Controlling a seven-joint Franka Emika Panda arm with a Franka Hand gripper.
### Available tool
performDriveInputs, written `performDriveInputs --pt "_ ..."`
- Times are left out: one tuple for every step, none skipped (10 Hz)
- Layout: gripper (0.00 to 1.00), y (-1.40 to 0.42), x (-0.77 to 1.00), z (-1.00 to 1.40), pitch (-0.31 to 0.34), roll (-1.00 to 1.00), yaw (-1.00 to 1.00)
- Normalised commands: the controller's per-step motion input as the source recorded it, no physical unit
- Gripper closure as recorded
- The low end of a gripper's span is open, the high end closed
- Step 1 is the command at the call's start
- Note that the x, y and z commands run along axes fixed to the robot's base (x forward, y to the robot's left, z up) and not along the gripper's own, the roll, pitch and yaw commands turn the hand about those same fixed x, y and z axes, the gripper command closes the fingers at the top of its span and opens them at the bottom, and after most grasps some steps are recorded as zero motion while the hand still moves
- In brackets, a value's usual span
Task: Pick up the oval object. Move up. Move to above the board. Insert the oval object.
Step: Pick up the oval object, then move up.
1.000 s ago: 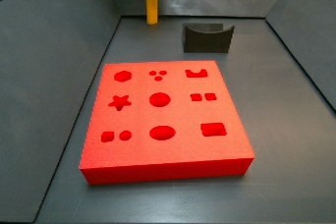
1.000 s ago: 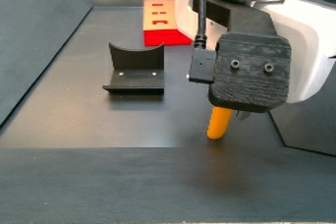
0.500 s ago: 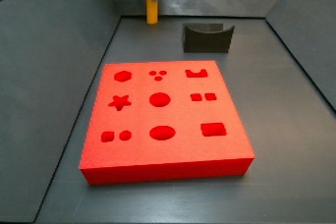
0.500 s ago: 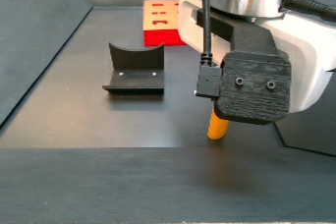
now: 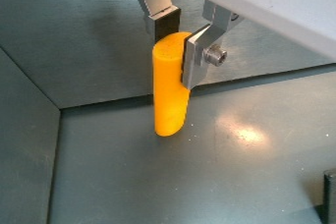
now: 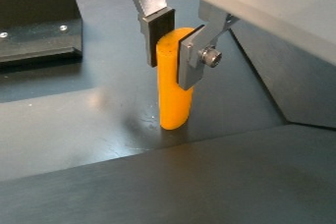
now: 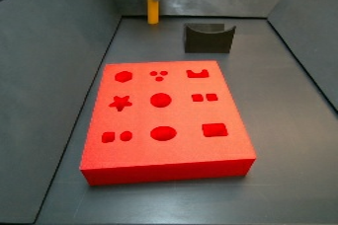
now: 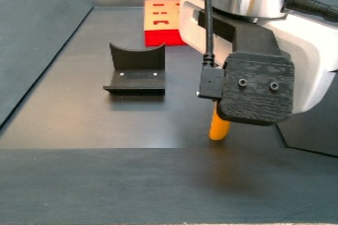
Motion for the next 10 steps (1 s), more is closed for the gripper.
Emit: performDriveInputs --pt "1.00 0.00 0.00 0.00 0.000 0.00 0.00" --pt "1.00 0.00 0.00 0.00 0.000 0.00 0.00" --pt "1.00 0.00 0.00 0.00 0.000 0.00 0.00" --pt "1.00 0.00 0.00 0.00 0.000 0.00 0.00" --pt "1.00 0.00 0.00 0.00 0.000 0.00 0.00" --pt "1.00 0.00 0.00 0.00 0.000 0.00 0.00" --pt "1.00 0.00 0.00 0.83 0.000 0.00 0.00" --pt "1.00 0.04 -0.01 0.84 0.001 0.01 -0.04" --pt "1.00 0.03 -0.04 0.70 0.044 0.02 -0.06" --pt "1.00 0.01 -0.03 0.51 0.069 0.04 -0.04"
